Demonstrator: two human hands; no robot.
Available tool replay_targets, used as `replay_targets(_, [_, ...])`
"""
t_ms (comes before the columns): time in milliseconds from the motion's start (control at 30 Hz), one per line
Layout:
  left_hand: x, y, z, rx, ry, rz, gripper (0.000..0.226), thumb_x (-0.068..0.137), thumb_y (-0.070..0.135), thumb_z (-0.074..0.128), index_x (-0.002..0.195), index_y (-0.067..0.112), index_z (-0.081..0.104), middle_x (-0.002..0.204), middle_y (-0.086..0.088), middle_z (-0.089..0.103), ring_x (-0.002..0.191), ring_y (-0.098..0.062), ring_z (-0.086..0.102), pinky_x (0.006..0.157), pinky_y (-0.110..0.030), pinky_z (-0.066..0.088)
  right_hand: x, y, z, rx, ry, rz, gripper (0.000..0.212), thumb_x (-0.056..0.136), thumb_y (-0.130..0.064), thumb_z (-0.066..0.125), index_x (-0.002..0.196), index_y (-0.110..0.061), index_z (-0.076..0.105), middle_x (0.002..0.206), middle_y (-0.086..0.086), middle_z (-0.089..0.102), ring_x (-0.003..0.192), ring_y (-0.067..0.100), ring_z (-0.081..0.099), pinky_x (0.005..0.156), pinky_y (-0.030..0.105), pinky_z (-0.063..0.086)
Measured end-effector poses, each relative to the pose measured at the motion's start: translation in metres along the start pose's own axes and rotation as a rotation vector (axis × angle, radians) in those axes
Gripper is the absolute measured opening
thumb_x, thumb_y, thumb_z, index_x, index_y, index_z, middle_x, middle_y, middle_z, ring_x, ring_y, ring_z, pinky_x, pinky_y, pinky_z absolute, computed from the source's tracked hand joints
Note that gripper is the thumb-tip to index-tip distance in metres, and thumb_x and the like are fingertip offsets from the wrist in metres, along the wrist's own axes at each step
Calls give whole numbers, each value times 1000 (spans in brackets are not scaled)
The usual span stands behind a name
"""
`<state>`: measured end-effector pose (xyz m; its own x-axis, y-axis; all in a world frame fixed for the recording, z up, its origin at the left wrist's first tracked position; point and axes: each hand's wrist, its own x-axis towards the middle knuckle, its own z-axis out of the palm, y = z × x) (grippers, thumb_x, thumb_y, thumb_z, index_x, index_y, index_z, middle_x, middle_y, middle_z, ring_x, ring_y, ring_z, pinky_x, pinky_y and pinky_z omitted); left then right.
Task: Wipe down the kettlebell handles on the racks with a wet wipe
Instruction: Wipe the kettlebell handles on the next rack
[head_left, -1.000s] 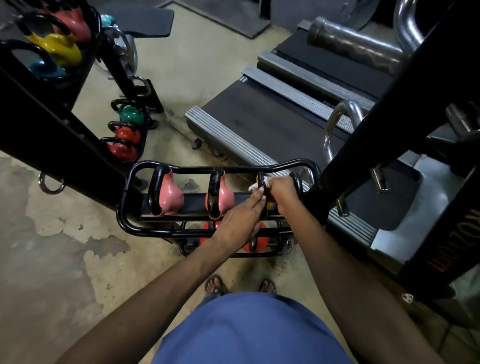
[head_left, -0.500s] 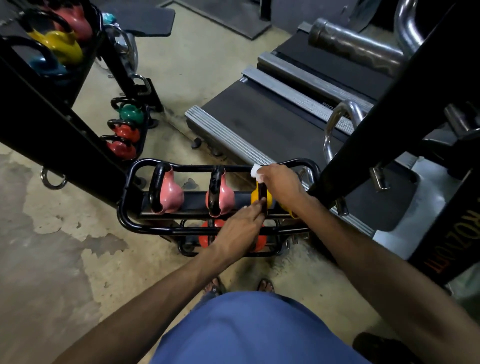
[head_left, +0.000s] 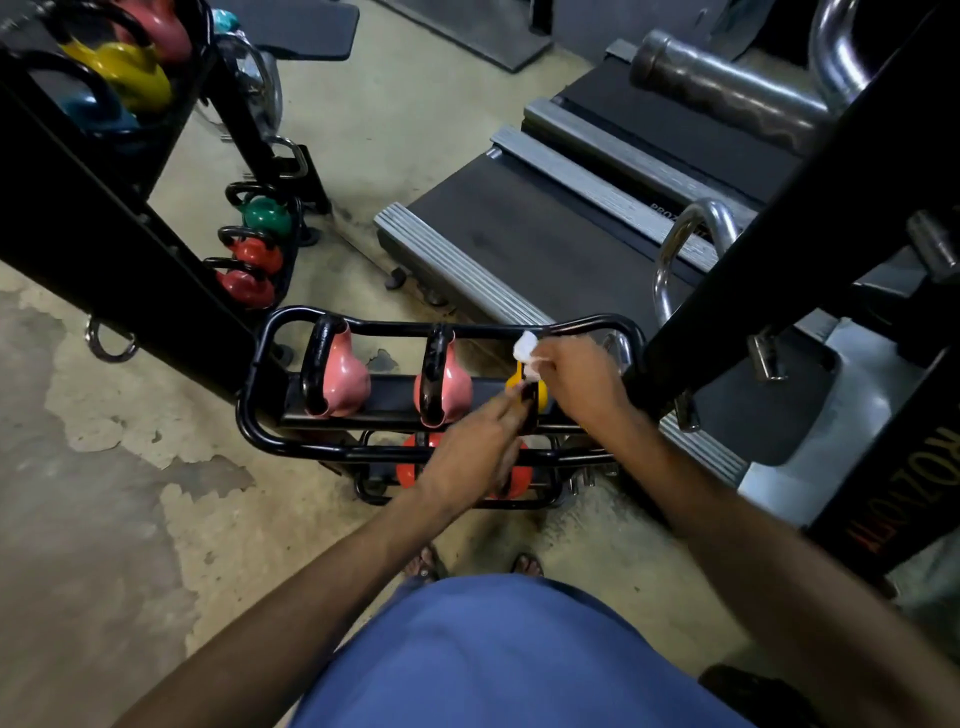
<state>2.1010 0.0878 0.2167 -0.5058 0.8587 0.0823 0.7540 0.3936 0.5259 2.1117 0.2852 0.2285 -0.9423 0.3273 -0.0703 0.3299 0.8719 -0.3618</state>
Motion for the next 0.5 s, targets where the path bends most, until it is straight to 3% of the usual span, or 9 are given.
replay_targets(100, [38, -16, -27, -37, 58, -114, 60, 93, 7, 59, 150, 17, 44, 161, -2, 33, 138, -21, 46, 109, -37, 45, -33, 1, 24, 362, 88, 179, 27, 88, -43, 60, 88, -20, 73, 76, 0, 72, 72, 16, 68, 64, 35, 53])
replay_targets(167, [75, -26, -43, 62, -85, -121, 63, 89, 12, 64, 149, 16, 45, 158, -6, 39, 140, -25, 44, 111, -43, 42, -26, 4, 34, 526, 31, 287, 25, 89, -35, 61, 74, -17, 66, 65, 2, 64, 66, 17, 66, 63, 39, 54])
replay_targets(233, [105, -31, -54, 122, -238, -109, 56, 83, 27, 60, 138, 13, 57, 142, -10, 57, 129, -28, 55, 103, -45, 47, -8, 4, 37, 777, -11, 429, 23, 83, -31, 60, 78, -10, 67, 75, 17, 68, 73, 33, 70, 65, 57, 60])
replay_targets(267, [116, -32, -57, 130, -292, -93, 54, 80, 32, 53, 129, 11, 64, 130, -12, 65, 119, -30, 61, 98, -44, 50, -2, 4, 35, 896, -42, 484, 23, 82, -27, 59, 82, -7, 69, 85, 24, 71, 75, 38, 71, 63, 60, 58])
replay_targets(333, [131, -37, -54, 157, -376, -66, 40, 85, 25, 55, 120, 13, 72, 115, -11, 73, 106, -30, 67, 91, -42, 53, 1, 4, 30, 1032, -102, 518, 17, 86, -17, 60, 84, -3, 70, 90, 27, 71, 72, 35, 68, 58, 47, 57])
replay_targets(400, [141, -43, -47, 207, -399, -70, 28, 89, 17, 66, 115, 16, 75, 104, -9, 76, 97, -29, 70, 87, -41, 55, -10, 1, 27, 1005, -119, 497, 26, 81, -22, 66, 85, 4, 66, 82, 19, 66, 75, 29, 66, 63, 45, 58])
replay_targets(467, [144, -44, -39, 224, -365, -73, 24, 88, 17, 69, 110, 15, 77, 96, -6, 77, 90, -26, 71, 84, -40, 57, -29, 1, 30, 758, -72, 411, 35, 77, -33, 68, 89, 0, 70, 78, 16, 68, 79, 32, 70, 72, 50, 59])
replay_targets(500, [145, -43, -37, 220, -351, -76, 23, 87, 18, 70, 109, 16, 77, 95, -5, 77, 89, -24, 72, 84, -40, 57, -39, 0, 33, 616, -29, 367, 31, 80, -33, 69, 94, -6, 74, 81, 12, 71, 82, 30, 70, 72, 46, 57])
